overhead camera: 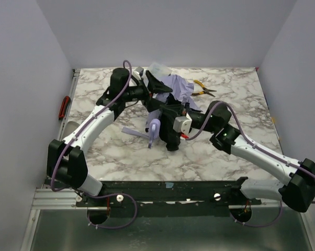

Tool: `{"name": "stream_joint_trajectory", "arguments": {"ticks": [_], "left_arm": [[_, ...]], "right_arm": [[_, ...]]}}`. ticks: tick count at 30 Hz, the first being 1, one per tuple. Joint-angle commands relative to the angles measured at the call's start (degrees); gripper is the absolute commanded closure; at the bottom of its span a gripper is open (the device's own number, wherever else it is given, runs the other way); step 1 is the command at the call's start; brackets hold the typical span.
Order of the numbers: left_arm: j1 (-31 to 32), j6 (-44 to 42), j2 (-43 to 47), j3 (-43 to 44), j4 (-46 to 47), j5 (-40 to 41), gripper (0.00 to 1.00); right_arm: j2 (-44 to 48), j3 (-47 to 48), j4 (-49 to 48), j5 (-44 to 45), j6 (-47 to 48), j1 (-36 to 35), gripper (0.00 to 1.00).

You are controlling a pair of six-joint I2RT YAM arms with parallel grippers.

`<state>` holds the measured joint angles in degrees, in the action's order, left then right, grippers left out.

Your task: Open the umbrella

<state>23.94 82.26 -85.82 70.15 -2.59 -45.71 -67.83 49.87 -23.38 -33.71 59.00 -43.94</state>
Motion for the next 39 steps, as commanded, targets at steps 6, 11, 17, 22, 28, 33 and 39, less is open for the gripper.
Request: {"name": "stream_joint_trajectory", "arguments": {"ticks": [6,11,17,22,28,33,39], "left_arm": [[-18.0,-26.0,-0.3,16.8,-2.9,1.5,0.02],[-18.4,-55.4,2.5,20.1,-13.7,4.3,0.01],[-15.9,-72.4,9.3,10.4,-13.3,-0.3,0.02],[-7.8,-84.8,8.4,14.4,-25.8,3.3,0.02],[0.4,-86.3,6.3,14.3,-27.5,7.9,0.1],[1.4,-78.6,0.2,16.4,-30.7,10.7,0.14],[1.5,-70.0,-2.4,15.2,-27.7,5.1,0.02]], "right_arm": [[-3.0,14.2,-2.7,25.3,-30.9,4.1,0.99],[-7.3,24.9,9.6,26.7,-60.7,15.4,0.99],[-12.4,27.7,12.6,9.4,-88.9,27.2,0.99],[-12.3,27.1,10.1,-0.1,-86.6,27.2,0.99],[-10.1,25.7,11.7,-3.2,-80.8,26.8,0.99],[-6.4,22.5,11.4,-4.5,-75.6,25.3,0.99],[-4.5,21.3,11.9,-5.2,-71.5,24.4,0.99]]}}
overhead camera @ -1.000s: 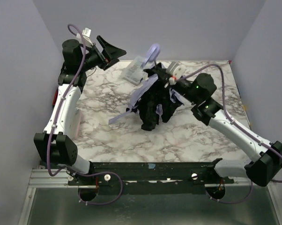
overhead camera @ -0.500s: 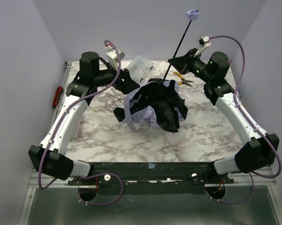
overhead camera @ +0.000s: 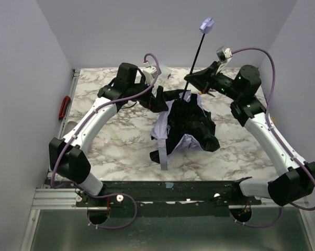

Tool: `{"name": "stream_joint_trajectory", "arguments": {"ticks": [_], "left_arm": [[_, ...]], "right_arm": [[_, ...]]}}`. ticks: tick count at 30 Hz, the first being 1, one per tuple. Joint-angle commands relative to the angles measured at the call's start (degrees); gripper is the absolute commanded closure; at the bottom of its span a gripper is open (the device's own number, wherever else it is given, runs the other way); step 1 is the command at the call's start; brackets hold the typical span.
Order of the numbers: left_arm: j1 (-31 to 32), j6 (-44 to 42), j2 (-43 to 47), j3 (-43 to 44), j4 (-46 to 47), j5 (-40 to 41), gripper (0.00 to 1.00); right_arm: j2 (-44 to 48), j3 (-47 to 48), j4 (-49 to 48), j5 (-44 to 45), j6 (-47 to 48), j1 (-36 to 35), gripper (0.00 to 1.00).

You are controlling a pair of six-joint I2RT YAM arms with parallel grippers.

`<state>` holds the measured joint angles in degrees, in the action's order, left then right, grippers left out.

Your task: Open the umbrella

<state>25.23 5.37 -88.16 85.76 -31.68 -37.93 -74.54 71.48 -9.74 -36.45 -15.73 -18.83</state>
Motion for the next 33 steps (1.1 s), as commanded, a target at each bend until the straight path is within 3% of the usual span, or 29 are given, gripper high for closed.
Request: {"name": "stream_joint_trajectory", "arguments": {"ticks": [1,4,7,8,10,14,23,28,33], "left_arm": [[0.4,8.2,-0.2,-0.9,2.4,-3.1,0.02],[1.7,9.8,-1.3,-0.8,3.8,-2.1,0.02],[1.9,11.8,-3.9,0.4,1.9,-1.3,0.19],[1.7,11.7,-4.8,1.0,0.3,-0.4,0.27],[0.4,11.6,-5.9,1.1,-3.1,1.4,0.56],[-4.6,11.1,-3.9,-2.9,-5.3,4.7,0.99],[-20.2,11.7,0.1,-11.4,-7.3,18.3,1.0],[-24.3,12.8,-1.1,-12.4,-10.0,21.4,1.0],[-24.7,12.0,2.6,-14.1,-7.3,19.5,1.0]], "right_arm": [[2.3,-0.3,-1.5,-2.8,3.9,-1.0,0.99],[2.7,-0.5,-1.5,-4.2,5.0,-1.7,0.99],[3.1,-0.3,-0.8,-4.5,6.3,-2.1,0.99],[3.2,-0.2,-0.5,-4.4,6.6,-2.2,0.99],[3.7,0.2,0.4,-3.5,7.5,-2.2,0.99],[5.1,0.5,2.4,-2.0,9.6,-2.1,0.99],[7.4,0.6,6.0,-1.6,12.8,-2.1,0.99],[6.6,3.0,6.7,-0.5,12.8,-2.1,0.99],[6.3,4.0,7.5,-1.4,13.6,-2.0,0.99]]}}
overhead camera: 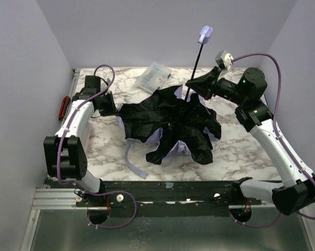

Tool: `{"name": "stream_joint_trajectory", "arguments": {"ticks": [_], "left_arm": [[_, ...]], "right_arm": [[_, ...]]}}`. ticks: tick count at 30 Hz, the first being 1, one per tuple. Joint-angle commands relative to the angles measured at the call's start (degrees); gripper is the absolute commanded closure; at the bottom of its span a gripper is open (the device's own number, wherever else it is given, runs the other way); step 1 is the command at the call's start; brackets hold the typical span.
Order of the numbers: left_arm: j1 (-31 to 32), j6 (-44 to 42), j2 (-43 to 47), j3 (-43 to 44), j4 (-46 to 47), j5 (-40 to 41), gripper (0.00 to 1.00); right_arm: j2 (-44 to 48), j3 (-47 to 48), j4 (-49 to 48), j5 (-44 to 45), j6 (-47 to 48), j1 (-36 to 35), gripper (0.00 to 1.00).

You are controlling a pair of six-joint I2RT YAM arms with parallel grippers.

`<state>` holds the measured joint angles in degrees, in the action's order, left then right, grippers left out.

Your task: Open the umbrella

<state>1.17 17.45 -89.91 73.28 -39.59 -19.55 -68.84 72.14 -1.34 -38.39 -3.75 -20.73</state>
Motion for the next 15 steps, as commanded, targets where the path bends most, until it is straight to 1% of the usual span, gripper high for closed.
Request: {"name": "stream_joint_trajectory", "arguments": {"ticks": [1,2,3,4,5,7,9,11,12,13,15], "left_arm": [[-0.6,-1.4,5.4,-1.8,2.5,-1.8,0.95],[-0.6,-3.2,6.3,-1.7,5.1,-7.0,0.78],[-0.5,-5.8,7.3,-1.1,6.7,-13.0,0.57],[-0.2,-7.7,8.4,-0.1,9.1,-16.3,0.45],[0.0,-8.7,9.9,0.3,12.4,-19.8,0.36],[0.1,-10.5,12.2,0.5,20.1,-28.0,0.24],[1.1,-12.6,13.1,1.2,27.0,-35.0,0.04],[3.0,-16.8,11.9,4.6,27.9,-40.3,0.02],[4.4,-20.7,10.8,6.5,26.9,-43.1,0.02],[6.3,-23.6,9.9,8.6,25.0,-44.2,0.02],[9.8,-31.5,8.2,11.4,21.9,-45.7,0.05]], "right_arm": [[0.6,3.3,-0.4,-1.0,2.3,-0.1,0.99],[0.6,3.6,0.7,-3.4,3.1,-0.1,0.99],[0.5,3.6,1.2,-5.6,3.2,-0.1,0.99],[0.6,3.5,1.2,-8.2,4.7,-0.1,0.99],[0.5,3.4,1.2,-10.0,5.2,-0.1,0.99],[0.1,3.3,1.2,-14.1,4.9,-0.1,0.99],[-0.9,4.1,1.1,-17.9,4.3,-0.2,0.99],[-2.0,5.4,0.9,-20.4,3.9,-0.2,0.99],[-2.8,6.1,0.7,-21.6,2.0,-0.2,0.99],[-3.2,6.8,0.7,-22.8,1.8,-0.2,0.99],[-4.2,7.7,0.1,-24.6,0.4,-0.2,0.99]]}}
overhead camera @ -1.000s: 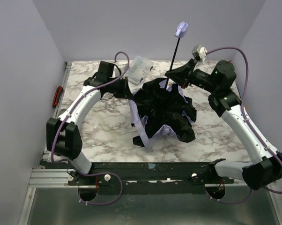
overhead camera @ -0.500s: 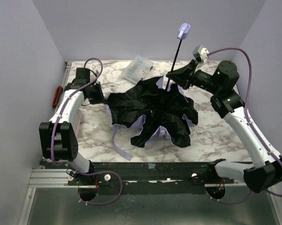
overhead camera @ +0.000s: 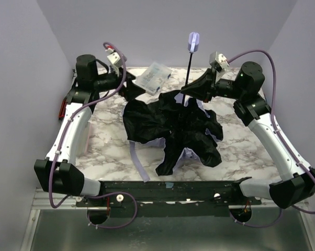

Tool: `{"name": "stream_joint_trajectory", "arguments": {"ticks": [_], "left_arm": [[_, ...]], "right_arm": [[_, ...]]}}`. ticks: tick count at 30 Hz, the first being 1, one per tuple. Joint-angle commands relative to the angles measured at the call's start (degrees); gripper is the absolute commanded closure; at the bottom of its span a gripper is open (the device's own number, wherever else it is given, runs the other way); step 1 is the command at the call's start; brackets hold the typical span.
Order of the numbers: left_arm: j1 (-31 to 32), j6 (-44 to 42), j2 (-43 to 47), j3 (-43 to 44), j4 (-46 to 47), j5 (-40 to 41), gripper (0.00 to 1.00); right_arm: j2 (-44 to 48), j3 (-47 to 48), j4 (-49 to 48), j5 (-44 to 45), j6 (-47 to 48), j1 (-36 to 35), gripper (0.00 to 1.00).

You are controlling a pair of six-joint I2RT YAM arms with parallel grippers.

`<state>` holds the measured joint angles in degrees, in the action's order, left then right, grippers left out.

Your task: Open the umbrella

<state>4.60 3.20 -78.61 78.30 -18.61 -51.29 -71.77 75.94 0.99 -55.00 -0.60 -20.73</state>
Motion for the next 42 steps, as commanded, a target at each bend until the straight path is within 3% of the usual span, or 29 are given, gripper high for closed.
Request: {"name": "stream_joint_trajectory", "arguments": {"ticks": [1,10,14,18,24,27,31,36,38,41,42], "left_arm": [[8.0,-20.7,-4.0,7.7,-1.2,-14.7,0.07],[19.6,-43.2,-11.1,14.5,-16.6,-17.7,0.25],[22.5,-45.8,-12.5,15.0,-20.7,-17.1,0.31],[24.5,-36.3,-12.5,10.7,-13.1,-13.3,0.38],[25.3,-23.0,-10.5,1.6,-0.2,-0.3,0.28],[25.4,-20.0,-10.8,1.1,2.5,7.8,0.32],[24.9,-15.3,-13.9,6.1,1.8,17.2,0.48],[22.3,-8.2,-18.5,13.2,-0.2,19.0,0.63],[21.7,-7.5,-20.7,15.7,-1.9,20.6,0.75],[19.4,-6.7,-24.3,19.6,-5.3,21.4,0.99],[18.0,-5.5,-24.6,19.7,-5.0,19.6,1.0]], "right_arm": [[-1.5,4.2,-2.7,-8.6,-3.6,-0.3,0.99],[-2.4,6.1,-1.2,-9.5,-4.5,-4.1,0.99],[-2.3,5.9,-1.2,-8.4,-4.7,-5.2,1.0],[-2.4,6.1,-1.5,-7.6,-4.9,-6.3,0.99],[-2.4,6.3,-2.5,-7.0,-6.1,-7.0,0.99],[-2.5,6.1,-2.8,-7.0,-6.8,-7.7,0.99],[-2.2,4.9,-2.8,-5.9,-6.5,-9.5,0.99],[-1.8,4.0,-1.2,-4.7,-5.2,-11.6,0.99],[-1.4,4.0,0.5,-4.0,-4.8,-11.8,0.99],[-0.9,4.3,1.6,-1.1,-3.8,-11.8,0.99],[-0.7,4.3,1.6,0.7,-3.8,-11.8,0.99]]}}
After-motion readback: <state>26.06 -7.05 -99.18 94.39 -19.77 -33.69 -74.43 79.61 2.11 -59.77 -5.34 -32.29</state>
